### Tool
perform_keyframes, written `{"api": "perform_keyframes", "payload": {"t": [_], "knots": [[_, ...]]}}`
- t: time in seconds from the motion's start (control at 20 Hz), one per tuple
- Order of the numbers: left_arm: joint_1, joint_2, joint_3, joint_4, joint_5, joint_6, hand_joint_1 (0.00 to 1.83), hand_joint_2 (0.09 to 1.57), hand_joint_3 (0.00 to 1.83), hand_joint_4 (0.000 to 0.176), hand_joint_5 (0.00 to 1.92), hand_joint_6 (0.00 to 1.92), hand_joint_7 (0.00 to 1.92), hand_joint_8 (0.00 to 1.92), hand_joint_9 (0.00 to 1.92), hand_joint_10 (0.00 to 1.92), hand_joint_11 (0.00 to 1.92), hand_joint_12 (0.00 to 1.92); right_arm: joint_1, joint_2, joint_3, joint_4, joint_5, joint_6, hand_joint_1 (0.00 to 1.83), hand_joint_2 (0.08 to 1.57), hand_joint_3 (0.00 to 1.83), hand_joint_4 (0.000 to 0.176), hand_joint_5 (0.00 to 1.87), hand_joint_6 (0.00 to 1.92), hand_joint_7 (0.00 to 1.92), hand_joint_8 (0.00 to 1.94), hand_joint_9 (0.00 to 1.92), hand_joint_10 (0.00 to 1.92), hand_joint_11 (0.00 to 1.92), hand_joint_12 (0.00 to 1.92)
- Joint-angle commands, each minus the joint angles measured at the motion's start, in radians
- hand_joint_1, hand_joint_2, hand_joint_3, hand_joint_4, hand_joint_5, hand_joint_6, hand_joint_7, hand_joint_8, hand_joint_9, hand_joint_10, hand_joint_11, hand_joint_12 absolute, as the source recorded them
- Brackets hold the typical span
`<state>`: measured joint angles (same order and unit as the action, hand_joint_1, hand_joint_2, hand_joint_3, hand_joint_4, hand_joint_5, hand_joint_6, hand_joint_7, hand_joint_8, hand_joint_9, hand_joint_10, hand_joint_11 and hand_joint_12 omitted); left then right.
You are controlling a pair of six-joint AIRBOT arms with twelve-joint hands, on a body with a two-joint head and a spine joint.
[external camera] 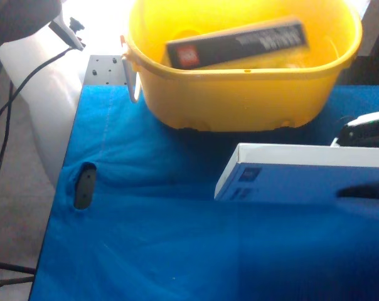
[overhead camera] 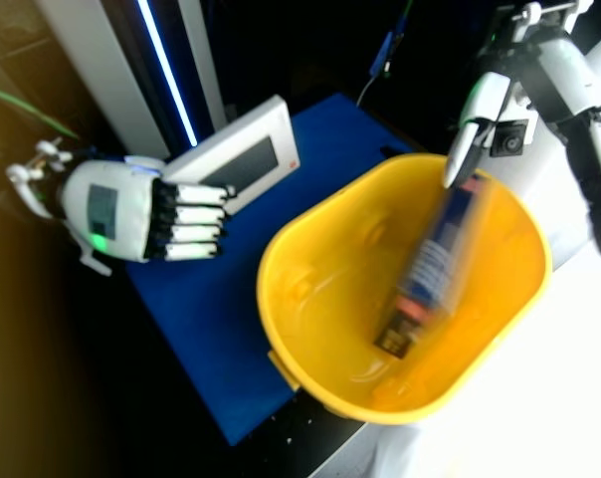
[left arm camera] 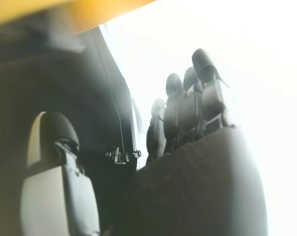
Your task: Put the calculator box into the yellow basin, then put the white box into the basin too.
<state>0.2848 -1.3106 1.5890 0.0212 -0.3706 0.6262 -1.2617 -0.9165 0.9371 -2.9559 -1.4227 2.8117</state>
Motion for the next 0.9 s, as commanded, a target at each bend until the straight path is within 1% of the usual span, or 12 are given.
{"api": "perform_keyframes", "payload": {"t": [0.0, 0.1, 0.2, 0.25, 0.3, 0.35, 0.4, 0.45, 0.55, 0.6, 0.7, 0.85], "knots": [[-0.001, 0.007, -0.004, -0.022, -0.146, -0.003, 0.68, 0.99, 0.0, 0.176, 0.0, 0.0, 0.04, 0.01, 0.0, 0.0, 0.0, 0.0, 0.014, 0.008, -0.003, -0.019, -0.155, 0.016, 1.34, 1.13, 0.0, 0.0, 0.91, 1.07, 0.95, 1.06, 0.9, 1.19, 0.81, 1.41], [0.006, 0.027, -0.019, -0.038, -0.175, -0.003, 0.63, 0.97, 0.0, 0.176, 0.04, 0.02, 0.09, 0.02, 0.0, 0.0, 0.0, 0.0, 0.014, 0.019, -0.015, -0.019, -0.183, 0.016, 1.37, 1.13, 0.0, 0.0, 0.9, 1.13, 1.02, 0.99, 0.84, 1.21, 0.64, 1.42], [0.008, 0.057, -0.044, -0.051, -0.212, -0.003, 0.62, 0.98, 0.0, 0.176, 0.07, 0.01, 0.11, 0.01, 0.02, 0.01, 0.0, 0.0, 0.014, 0.037, -0.043, -0.02, -0.229, 0.016, 1.37, 1.12, 0.0, 0.0, 0.92, 1.09, 1.04, 0.96, 0.85, 1.2, 0.61, 1.45], [0.008, 0.08, -0.058, -0.062, -0.232, -0.003, 0.6, 1.0, 0.01, 0.176, 0.08, 0.01, 0.11, 0.01, 0.03, 0.01, 0.0, 0.0, 0.014, 0.046, -0.059, -0.025, -0.251, 0.015, 1.38, 1.1, 0.0, 0.0, 0.94, 1.04, 1.04, 0.9, 0.91, 1.18, 0.72, 1.44], [0.008, 0.099, -0.068, -0.073, -0.245, -0.002, 0.58, 1.06, 0.03, 0.14, 0.12, 0.03, 0.11, 0.0, 0.03, 0.01, 0.0, 0.0, 0.014, 0.055, -0.072, -0.031, -0.267, 0.015, 1.38, 1.11, 0.0, 0.0, 0.94, 0.93, 0.99, 1.0, 0.93, 1.25, 0.83, 1.43], [0.011, 0.115, -0.075, -0.085, -0.252, 0.003, 0.58, 1.06, 0.03, 0.14, 0.12, 0.03, 0.11, 0.0, 0.03, 0.01, 0.0, 0.0, 0.014, 0.065, -0.084, -0.034, -0.283, 0.01, 1.38, 1.11, 0.0, 0.0, 0.94, 0.93, 0.99, 1.0, 0.93, 1.25, 0.83, 1.43], [0.014, 0.13, -0.084, -0.106, -0.256, 0.023, 0.56, 1.09, 0.0, 0.134, 0.18, 0.01, 0.13, 0.02, 0.08, 0.01, 0.0, 0.25, 0.014, 0.075, -0.096, -0.036, -0.298, 0.002, 1.37, 1.12, 0.0, 0.0, 0.92, 0.99, 0.96, 1.03, 0.92, 1.24, 0.79, 1.34], [0.021, 0.148, -0.094, -0.129, -0.255, 0.054, 0.53, 1.07, 0.0, 0.139, 0.21, 0.0, 0.15, 0.01, 0.09, 0.0, 0.0, 0.36, 0.014, 0.092, -0.113, -0.04, -0.317, -0.007, 1.35, 1.13, 0.0, 0.0, 0.93, 0.92, 0.99, 1.01, 0.86, 1.36, 0.78, 1.55], [0.033, 0.156, -0.094, -0.144, -0.252, 0.058, 0.51, 1.07, 0.0, 0.13, 0.21, 0.0, 0.16, 0.0, 0.09, 0.0, 0.0, 0.28, 0.014, 0.112, -0.131, -0.044, -0.34, -0.016, 1.37, 1.13, 0.0, 0.0, 0.91, 0.94, 0.97, 0.98, 0.86, 1.43, 0.78, 1.57], [0.043, 0.162, -0.094, -0.152, -0.251, 0.062, 0.52, 1.08, 0.0, 0.115, 0.22, 0.0, 0.16, 0.0, 0.07, 0.0, 0.0, 0.18, 0.014, 0.119, -0.14, -0.044, -0.34, -0.016, 1.37, 1.13, 0.0, 0.0, 0.9, 0.97, 0.95, 0.97, 0.88, 1.4, 0.78, 1.58], [0.059, 0.169, -0.094, -0.187, -0.249, 0.102, 0.53, 1.08, 0.0, 0.092, 0.27, 0.02, 0.19, 0.01, 0.09, 0.01, 0.0, 0.16, 0.02, 0.123, -0.143, -0.041, -0.34, -0.016, 1.37, 1.13, 0.0, 0.0, 0.91, 0.94, 0.98, 0.95, 0.86, 1.42, 0.77, 1.57], [0.062, 0.166, -0.091, -0.224, -0.243, 0.147, 0.55, 1.09, 0.0, 0.082, 0.33, 0.02, 0.23, 0.01, 0.13, 0.01, 0.0, 0.39, 0.049, 0.13, -0.123, -0.015, -0.34, -0.016, 1.37, 1.12, 0.0, 0.0, 0.93, 0.92, 1.01, 0.95, 0.85, 1.4, 0.77, 1.57]]}}
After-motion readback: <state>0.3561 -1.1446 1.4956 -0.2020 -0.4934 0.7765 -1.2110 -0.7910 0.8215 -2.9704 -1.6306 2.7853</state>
